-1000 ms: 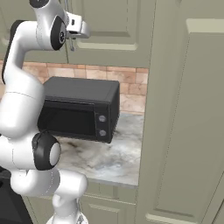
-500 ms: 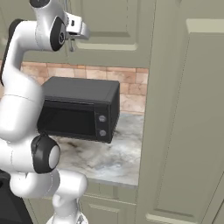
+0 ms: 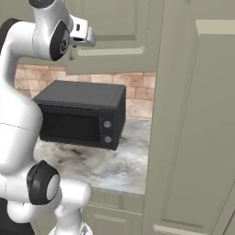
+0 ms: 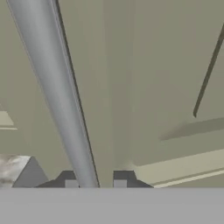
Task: Open the cabinet and move the ladle to the pot. Then close the cabinet.
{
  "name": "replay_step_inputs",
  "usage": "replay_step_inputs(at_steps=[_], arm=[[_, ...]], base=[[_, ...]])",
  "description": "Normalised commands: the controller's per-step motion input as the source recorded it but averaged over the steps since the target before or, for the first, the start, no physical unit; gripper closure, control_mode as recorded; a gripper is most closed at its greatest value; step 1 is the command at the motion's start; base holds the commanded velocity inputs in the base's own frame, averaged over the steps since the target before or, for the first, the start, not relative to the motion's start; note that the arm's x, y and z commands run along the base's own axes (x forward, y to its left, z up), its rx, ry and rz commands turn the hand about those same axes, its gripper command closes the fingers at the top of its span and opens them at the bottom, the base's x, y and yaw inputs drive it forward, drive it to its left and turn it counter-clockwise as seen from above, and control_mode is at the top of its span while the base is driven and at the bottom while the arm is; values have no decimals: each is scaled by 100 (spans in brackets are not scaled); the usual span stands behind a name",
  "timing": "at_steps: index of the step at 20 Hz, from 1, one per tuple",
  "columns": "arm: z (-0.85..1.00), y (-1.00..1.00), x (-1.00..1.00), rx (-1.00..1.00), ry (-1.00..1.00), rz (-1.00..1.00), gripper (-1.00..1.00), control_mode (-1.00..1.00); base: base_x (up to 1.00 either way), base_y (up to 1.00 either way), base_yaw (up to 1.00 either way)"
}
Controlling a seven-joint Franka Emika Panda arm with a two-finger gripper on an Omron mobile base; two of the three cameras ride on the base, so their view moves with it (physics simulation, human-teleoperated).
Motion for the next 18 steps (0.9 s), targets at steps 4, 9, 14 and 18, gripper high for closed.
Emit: replay_step_inputs(at_steps=[4,9,14,18], arm=[[0,-58,-90,-3,-27,0,100,-100],[0,-39,-76,-15,-48,-1,100,-100],[0,-57,-25,-6,-30,-4,100,-100],[0,-79,-3,0,-6,-6,100,-100]], base=[[0,0,0],[0,0,0],[0,0,0],[0,0,0]])
